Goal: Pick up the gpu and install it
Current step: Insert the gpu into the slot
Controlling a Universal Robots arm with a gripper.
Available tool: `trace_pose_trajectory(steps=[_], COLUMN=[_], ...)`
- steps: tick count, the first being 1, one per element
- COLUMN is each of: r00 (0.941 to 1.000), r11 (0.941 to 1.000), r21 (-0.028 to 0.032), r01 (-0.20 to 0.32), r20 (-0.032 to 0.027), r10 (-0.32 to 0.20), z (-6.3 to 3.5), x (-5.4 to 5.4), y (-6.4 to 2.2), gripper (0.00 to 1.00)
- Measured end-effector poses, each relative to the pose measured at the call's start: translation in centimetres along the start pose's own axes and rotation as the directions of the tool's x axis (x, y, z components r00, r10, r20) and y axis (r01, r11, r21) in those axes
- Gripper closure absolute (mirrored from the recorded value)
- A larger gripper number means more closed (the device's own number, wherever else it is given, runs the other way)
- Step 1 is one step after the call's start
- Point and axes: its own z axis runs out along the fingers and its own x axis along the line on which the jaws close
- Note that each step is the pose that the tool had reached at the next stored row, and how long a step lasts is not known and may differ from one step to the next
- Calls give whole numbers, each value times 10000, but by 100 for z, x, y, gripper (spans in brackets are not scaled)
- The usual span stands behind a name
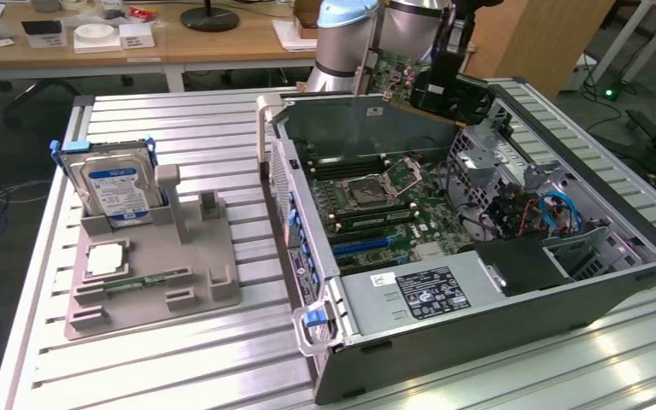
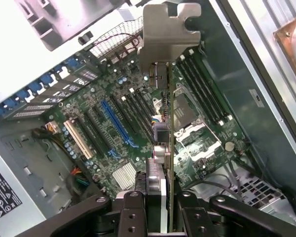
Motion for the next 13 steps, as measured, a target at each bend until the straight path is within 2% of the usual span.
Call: trace_pose_trajectory(steps=[7, 13], r00=[9967, 9877], r11=[9967, 9877], r21=[-6, 24], r01=[816, 1564], r20=[11, 37], r10=[-816, -1564], z=[1, 3], x=[8, 12], y=[-5, -9], gripper=[72, 72])
